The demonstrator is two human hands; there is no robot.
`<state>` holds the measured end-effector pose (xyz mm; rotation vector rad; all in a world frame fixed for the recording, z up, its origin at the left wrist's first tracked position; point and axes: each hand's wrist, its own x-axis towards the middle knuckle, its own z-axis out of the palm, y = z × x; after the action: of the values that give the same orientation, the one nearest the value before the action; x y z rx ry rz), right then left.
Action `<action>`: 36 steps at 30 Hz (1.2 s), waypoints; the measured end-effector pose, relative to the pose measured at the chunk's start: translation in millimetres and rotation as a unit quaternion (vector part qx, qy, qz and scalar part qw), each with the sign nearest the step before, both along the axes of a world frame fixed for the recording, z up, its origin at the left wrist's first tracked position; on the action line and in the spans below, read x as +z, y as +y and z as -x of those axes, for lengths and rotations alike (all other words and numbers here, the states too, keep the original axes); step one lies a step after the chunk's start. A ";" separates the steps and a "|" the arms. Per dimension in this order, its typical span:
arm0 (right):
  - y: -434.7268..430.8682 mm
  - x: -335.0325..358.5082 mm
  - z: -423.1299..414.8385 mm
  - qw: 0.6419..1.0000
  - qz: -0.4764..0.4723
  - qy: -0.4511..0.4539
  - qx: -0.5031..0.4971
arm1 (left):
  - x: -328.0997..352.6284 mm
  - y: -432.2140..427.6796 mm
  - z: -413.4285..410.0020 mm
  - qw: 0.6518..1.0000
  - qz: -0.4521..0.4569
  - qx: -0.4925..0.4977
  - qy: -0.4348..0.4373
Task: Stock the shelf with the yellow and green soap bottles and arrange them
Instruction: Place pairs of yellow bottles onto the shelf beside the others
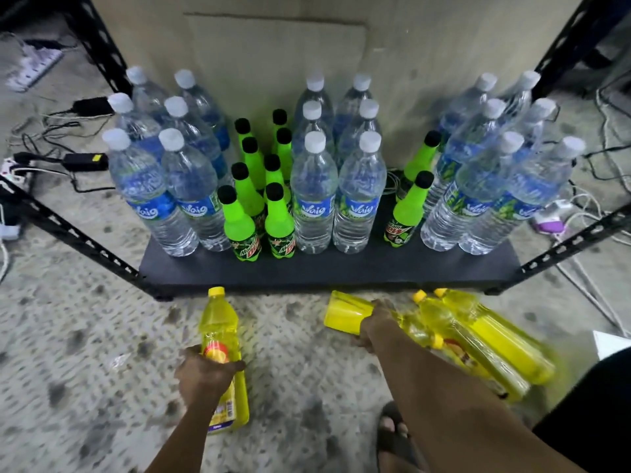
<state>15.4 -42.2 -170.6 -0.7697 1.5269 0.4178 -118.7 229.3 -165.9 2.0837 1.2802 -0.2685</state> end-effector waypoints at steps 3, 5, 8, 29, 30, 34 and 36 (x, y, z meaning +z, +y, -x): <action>-0.1 3.4 1.3 1.000 0.005 -0.014 0.010 | 0.5 -2.6 1.0 1.000 0.005 -0.008 -0.013; -0.2 -2.4 11.3 0.999 0.016 -0.016 0.047 | 0.6 -4.7 2.0 1.000 0.011 -0.015 -0.025; 1.2 -11.1 25.3 0.992 0.023 -0.018 0.126 | 1.8 -5.9 2.5 0.999 0.008 -0.026 -0.028; 46.7 -36.0 56.1 0.826 0.304 0.033 0.474 | -24.0 -26.7 5.3 0.997 0.006 -0.075 0.003; 48.8 -38.0 54.5 0.821 0.311 0.035 0.477 | -26.3 -27.5 4.8 0.997 0.005 -0.077 0.006; 49.6 -45.0 55.5 0.813 0.346 0.051 0.464 | -34.2 -30.1 -0.8 0.997 0.014 -0.077 0.023; 46.3 -45.9 54.5 0.815 0.346 0.055 0.462 | -36.3 -30.9 -5.2 0.996 0.016 -0.078 0.032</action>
<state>-39.1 4.1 -216.5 -2.1266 1.3064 0.6174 -113.5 198.4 -202.3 2.1661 1.1445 -0.4251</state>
